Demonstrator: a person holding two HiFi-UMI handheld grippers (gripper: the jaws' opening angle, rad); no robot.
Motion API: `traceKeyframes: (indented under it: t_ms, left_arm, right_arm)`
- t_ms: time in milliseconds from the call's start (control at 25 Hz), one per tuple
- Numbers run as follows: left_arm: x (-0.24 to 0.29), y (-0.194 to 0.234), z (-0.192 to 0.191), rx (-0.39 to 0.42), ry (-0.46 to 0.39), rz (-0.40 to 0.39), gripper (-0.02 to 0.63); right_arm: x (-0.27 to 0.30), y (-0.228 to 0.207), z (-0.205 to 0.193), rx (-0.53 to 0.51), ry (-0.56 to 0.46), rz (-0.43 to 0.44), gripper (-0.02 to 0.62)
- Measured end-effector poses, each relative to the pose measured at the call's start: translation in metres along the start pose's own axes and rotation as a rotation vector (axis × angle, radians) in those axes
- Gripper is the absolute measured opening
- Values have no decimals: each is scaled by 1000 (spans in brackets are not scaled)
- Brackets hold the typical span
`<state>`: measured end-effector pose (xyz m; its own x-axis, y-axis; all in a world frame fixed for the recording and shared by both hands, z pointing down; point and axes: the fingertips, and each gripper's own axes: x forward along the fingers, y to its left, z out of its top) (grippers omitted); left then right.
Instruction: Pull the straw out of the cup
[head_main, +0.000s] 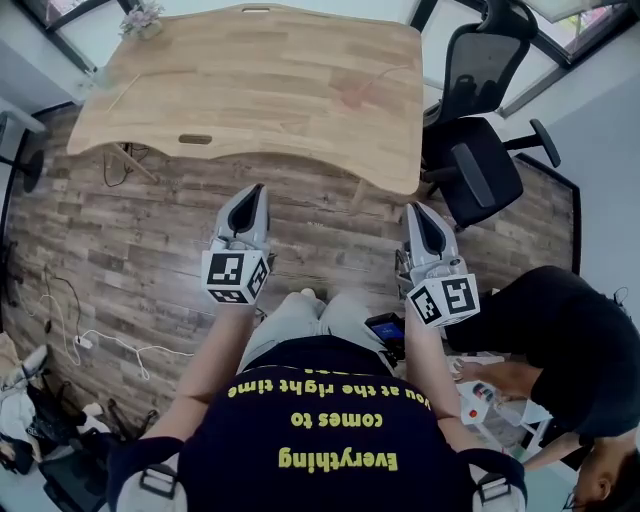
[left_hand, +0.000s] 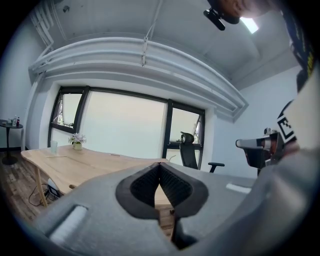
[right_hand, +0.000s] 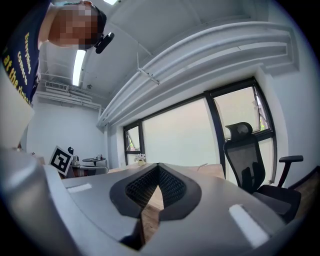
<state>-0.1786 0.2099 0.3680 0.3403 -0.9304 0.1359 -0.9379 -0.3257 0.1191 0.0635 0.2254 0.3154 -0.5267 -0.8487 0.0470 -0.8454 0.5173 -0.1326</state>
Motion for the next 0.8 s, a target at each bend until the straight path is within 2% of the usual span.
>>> traceKeyframes:
  t_ms: [480,800]
  left_arm:
    - [7,20,-10,-15,25,47,0]
    - [43,30,-12,-24,32,83,0]
  right_arm:
    - [24,-13,-6,21,14,17,6]
    - [58,-45,-10,50,19,40,6]
